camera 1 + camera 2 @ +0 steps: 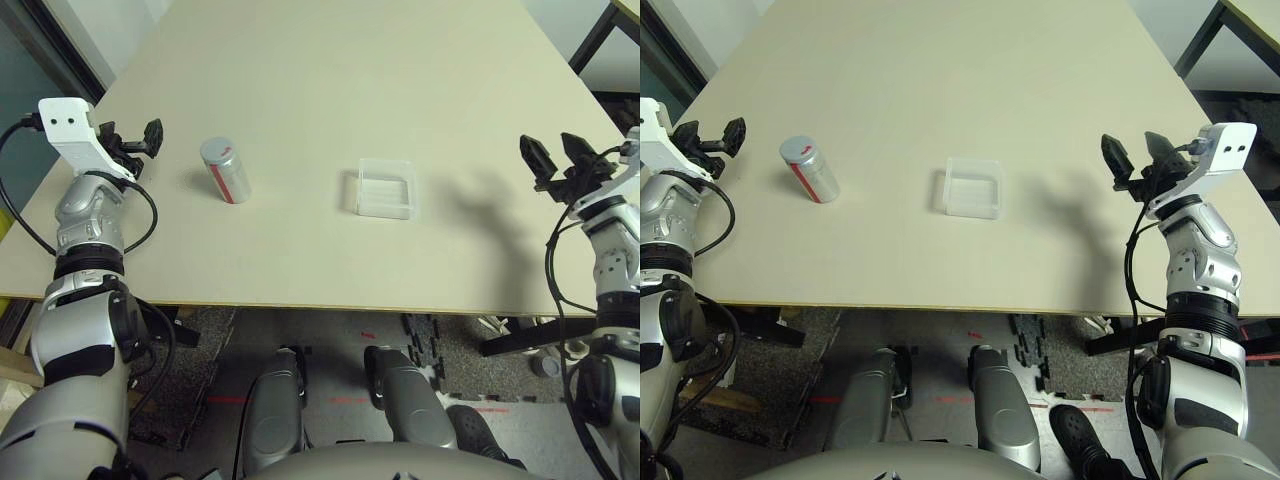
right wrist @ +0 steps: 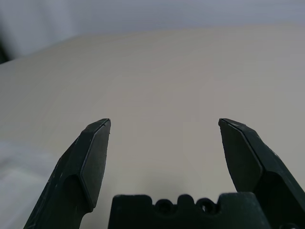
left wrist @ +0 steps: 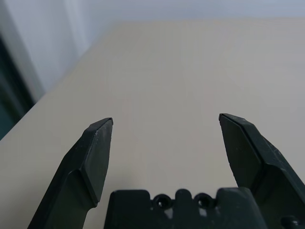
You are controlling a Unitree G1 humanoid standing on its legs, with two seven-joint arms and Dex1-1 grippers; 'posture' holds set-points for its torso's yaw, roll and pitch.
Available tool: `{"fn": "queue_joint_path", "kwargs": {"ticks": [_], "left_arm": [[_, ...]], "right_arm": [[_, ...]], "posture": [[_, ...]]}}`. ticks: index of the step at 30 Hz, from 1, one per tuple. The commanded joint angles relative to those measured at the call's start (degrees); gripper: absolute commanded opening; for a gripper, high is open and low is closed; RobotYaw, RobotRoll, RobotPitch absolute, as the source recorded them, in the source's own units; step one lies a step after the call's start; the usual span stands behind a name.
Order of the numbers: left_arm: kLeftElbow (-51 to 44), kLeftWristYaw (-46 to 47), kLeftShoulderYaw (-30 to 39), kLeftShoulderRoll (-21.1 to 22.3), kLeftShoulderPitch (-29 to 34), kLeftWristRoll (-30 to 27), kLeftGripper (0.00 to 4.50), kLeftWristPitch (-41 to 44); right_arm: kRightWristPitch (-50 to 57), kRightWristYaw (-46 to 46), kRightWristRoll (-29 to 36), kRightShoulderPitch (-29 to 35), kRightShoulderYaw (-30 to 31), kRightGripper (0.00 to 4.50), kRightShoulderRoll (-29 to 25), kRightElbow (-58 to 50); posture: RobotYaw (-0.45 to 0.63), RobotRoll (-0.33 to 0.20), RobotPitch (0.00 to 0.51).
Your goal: Pour the medicine from the bottle into the box.
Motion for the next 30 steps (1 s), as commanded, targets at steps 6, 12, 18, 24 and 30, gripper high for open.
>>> {"fn": "queue_joint_path", "kwargs": {"ticks": [6,12,18,24,30], "left_arm": [[-16.2,-3.9,1.0,-2.7,7.3,-7.1,4.46,13.7],[-26.6,-9.8,1.0,-2.5,13.4,-10.9,4.46,15.8],[-35.3,-12.0,2.0,-2.5,20.0,-15.1,4.46,20.2],[-43.2,-12.5,3.0,-2.6,26.8,-17.4,4.46,22.6],[-46.6,-12.2,1.1,-4.0,31.9,-13.8,4.46,16.6]], "right_arm": [[9.4,17.6,6.2,5.6,6.5,4.5,-3.3,-14.2],[14.5,24.8,8.3,7.7,11.0,4.5,-4.2,-21.5],[14.6,27.7,7.1,6.8,14.4,4.5,-4.3,-23.0],[12.6,28.8,5.3,5.0,17.0,4.5,-2.9,-21.3],[11.4,29.1,4.1,3.4,18.1,4.5,-1.4,-19.5]], "posture": [[-0.11,0.0,0.17],[-0.1,0.0,0.164],[-0.08,0.0,0.159],[-0.06,0.0,0.157],[-0.05,0.0,0.157]]}}
